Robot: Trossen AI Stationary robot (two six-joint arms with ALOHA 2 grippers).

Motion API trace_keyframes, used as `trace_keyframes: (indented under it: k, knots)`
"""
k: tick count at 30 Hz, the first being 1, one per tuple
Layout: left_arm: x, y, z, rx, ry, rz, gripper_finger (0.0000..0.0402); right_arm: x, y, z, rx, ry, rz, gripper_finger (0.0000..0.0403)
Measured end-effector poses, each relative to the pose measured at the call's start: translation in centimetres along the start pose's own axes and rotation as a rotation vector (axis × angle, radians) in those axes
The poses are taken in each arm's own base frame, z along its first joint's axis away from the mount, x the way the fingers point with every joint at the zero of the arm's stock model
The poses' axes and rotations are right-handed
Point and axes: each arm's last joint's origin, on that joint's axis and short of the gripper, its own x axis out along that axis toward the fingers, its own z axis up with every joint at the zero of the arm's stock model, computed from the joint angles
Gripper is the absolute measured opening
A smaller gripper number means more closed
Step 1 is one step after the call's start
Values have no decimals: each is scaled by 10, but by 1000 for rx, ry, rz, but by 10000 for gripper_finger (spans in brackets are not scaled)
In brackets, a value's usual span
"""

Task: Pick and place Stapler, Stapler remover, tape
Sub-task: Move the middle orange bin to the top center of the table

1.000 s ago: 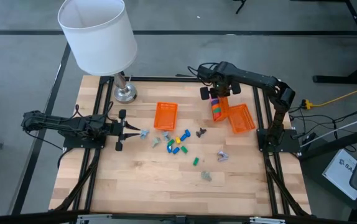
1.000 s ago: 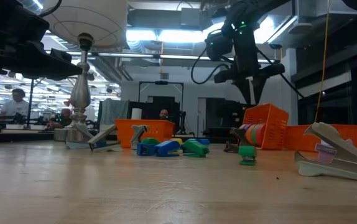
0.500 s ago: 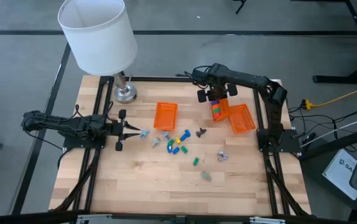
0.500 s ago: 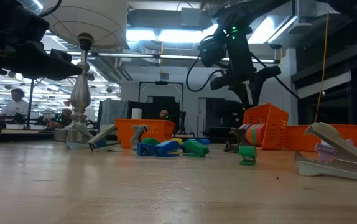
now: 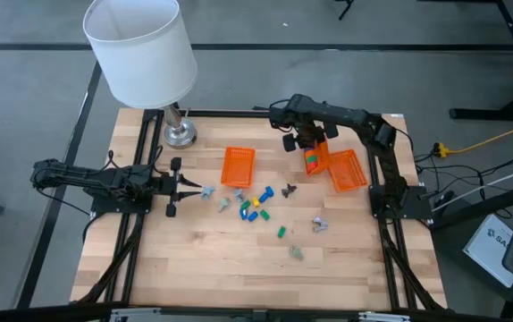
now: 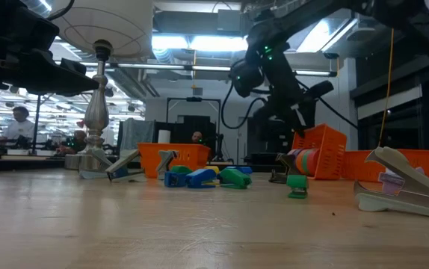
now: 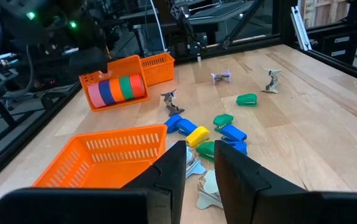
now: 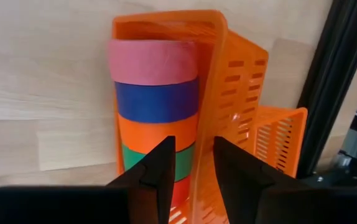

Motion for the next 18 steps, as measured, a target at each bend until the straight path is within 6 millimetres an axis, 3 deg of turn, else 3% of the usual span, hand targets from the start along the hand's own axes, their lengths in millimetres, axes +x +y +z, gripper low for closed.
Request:
trace_keyframes:
  k: [6, 12, 18]
  knots:
    - [0, 0, 0, 0, 0, 0, 77, 1, 0, 0, -9, -3, -9, 98]
    - [0, 0, 0, 0, 0, 0, 79, 4, -1, 1, -43, -22, -35, 17]
    - [0, 0, 0, 0, 0, 0, 77, 1, -4, 2, -46, -37, -20, 10]
